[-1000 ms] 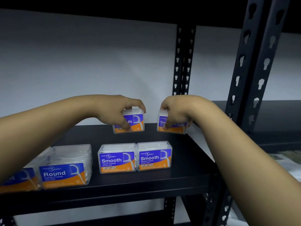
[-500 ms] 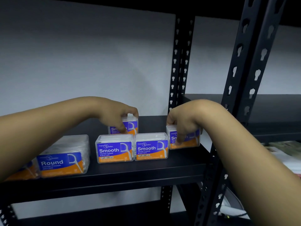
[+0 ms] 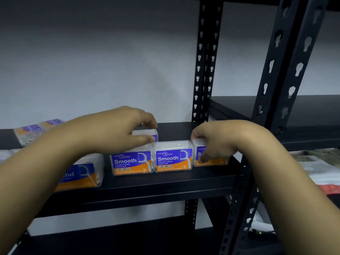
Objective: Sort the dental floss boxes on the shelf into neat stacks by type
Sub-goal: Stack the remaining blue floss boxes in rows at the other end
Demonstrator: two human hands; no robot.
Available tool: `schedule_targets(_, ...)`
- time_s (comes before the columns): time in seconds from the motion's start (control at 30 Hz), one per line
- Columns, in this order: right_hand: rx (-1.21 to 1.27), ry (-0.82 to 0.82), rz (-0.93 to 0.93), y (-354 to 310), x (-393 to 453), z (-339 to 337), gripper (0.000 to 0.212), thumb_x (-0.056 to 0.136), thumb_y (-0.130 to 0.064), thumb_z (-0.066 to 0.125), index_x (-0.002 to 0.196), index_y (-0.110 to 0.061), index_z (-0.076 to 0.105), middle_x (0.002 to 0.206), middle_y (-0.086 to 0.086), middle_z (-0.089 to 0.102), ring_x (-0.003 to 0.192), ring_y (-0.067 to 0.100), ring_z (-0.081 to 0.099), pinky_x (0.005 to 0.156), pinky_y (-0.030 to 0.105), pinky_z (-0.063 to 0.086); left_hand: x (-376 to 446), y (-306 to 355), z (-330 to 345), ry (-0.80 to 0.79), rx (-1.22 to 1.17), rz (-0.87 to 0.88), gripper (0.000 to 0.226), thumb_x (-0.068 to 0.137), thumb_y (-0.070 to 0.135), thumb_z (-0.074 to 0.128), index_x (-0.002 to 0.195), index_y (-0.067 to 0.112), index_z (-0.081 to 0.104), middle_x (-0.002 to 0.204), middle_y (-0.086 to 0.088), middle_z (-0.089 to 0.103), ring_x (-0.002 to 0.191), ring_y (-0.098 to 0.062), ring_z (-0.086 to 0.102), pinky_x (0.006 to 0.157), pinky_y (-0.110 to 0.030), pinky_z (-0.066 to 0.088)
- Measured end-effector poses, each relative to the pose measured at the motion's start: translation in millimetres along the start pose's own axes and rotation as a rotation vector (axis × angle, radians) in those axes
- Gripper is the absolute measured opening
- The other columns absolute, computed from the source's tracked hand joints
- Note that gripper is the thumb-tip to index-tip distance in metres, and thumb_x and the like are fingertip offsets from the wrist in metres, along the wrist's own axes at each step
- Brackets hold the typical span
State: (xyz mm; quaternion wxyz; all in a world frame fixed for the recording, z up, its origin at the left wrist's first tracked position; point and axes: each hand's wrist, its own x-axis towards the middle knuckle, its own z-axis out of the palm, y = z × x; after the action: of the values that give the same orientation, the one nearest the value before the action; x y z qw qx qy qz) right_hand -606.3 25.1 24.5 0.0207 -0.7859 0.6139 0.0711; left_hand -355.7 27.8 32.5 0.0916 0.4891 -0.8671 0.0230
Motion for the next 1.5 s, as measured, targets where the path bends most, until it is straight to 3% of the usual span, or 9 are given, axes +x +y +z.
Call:
schedule_targets(0.17, -0.016, 0.014, -0.013, -1, -5, 0, 0.044, 0.088, -0.043, 0.077, 0.126, -0.032, 0.058, 0.120, -0.006, 0.065, 0.103, 0.021, 0.064, 0.085, 0.035, 0.054, -6, 4, 14, -0.076, -0.062, -0.047, 0.051, 0.086, 0.062, 0.060, 0.133, 0.041, 0.056, 0.130, 0.024, 0.059, 0.111, 0.001, 0.059, 0.091, -0.027, 0.055)
schedule_targets(0.33, -0.042, 0.004, -0.026, -2, -5, -2, 0.041, 0.086, -0.045, 0.077, 0.121, -0.030, 0.062, 0.113, -0.007, 0.067, 0.097, 0.020, 0.064, 0.077, 0.033, 0.051, -2, 1, 17, -0.082, -0.151, -0.039, 0.037, 0.087, 0.049, 0.071, 0.122, 0.038, 0.065, 0.110, 0.022, 0.070, 0.094, 0.009, 0.064, 0.075, -0.011, 0.053)
schedule_targets(0.5, -0.064, -0.010, -0.045, -3, -3, -5, 0.042, 0.086, -0.045, 0.078, 0.121, -0.030, 0.063, 0.114, -0.006, 0.068, 0.099, 0.021, 0.066, 0.084, 0.036, 0.055, 2, -2, 20, -0.099, -0.253, -0.067, 0.030, 0.084, 0.046, 0.075, 0.112, 0.034, 0.071, 0.097, 0.019, 0.076, 0.086, 0.004, 0.071, 0.074, -0.018, 0.058)
schedule_targets(0.7, -0.070, -0.020, -0.053, -3, -2, -5, 0.044, 0.085, -0.045, 0.079, 0.122, -0.030, 0.062, 0.113, -0.006, 0.068, 0.098, 0.021, 0.065, 0.084, 0.036, 0.055, 2, 0, 18, -0.134, -0.260, -0.087, 0.033, 0.081, 0.048, 0.076, 0.111, 0.033, 0.070, 0.099, 0.017, 0.076, 0.088, 0.001, 0.072, 0.081, -0.028, 0.061)
schedule_targets(0.83, -0.054, -0.015, -0.050, -2, -3, -4, 0.046, 0.085, -0.045, 0.079, 0.125, -0.031, 0.059, 0.113, -0.007, 0.066, 0.096, 0.020, 0.063, 0.078, 0.033, 0.051, 1, -1, 18, -0.134, -0.272, -0.087, 0.033, 0.081, 0.048, 0.077, 0.110, 0.034, 0.071, 0.099, 0.018, 0.076, 0.088, 0.001, 0.073, 0.081, -0.028, 0.061)
schedule_targets(1.33, -0.060, -0.015, -0.050, -5, -4, -4, 0.045, 0.085, -0.044, 0.079, 0.125, -0.029, 0.062, 0.115, -0.005, 0.068, 0.099, 0.021, 0.066, 0.086, 0.037, 0.056, 0, 1, 18, -0.129, -0.301, -0.090, 0.031, 0.080, 0.042, 0.080, 0.109, 0.031, 0.073, 0.099, 0.016, 0.077, 0.087, -0.001, 0.074, 0.081, -0.028, 0.061)
schedule_targets(1.43, -0.026, -0.026, -0.050, -5, -4, -6, 0.052, 0.086, -0.041, 0.080, 0.132, -0.031, 0.059, 0.120, -0.007, 0.067, 0.101, 0.019, 0.064, 0.084, 0.034, 0.054, 0, 3, 14, -0.137, -0.310, -0.092, 0.039, 0.076, 0.044, 0.083, 0.111, 0.033, 0.068, 0.102, 0.014, 0.075, 0.092, -0.003, 0.072, 0.079, -0.022, 0.060)
schedule_targets(1.5, 0.033, -0.023, -0.061, -4, -6, -10, 0.059, 0.083, -0.040, 0.083, 0.136, -0.033, 0.057, 0.125, -0.011, 0.065, 0.105, 0.016, 0.063, 0.087, 0.031, 0.052, -2, 4, 8, -0.123, -0.364, -0.089, 0.048, 0.068, 0.050, 0.084, 0.110, 0.033, 0.068, 0.103, 0.015, 0.075, 0.095, -0.004, 0.072, 0.084, -0.030, 0.062)
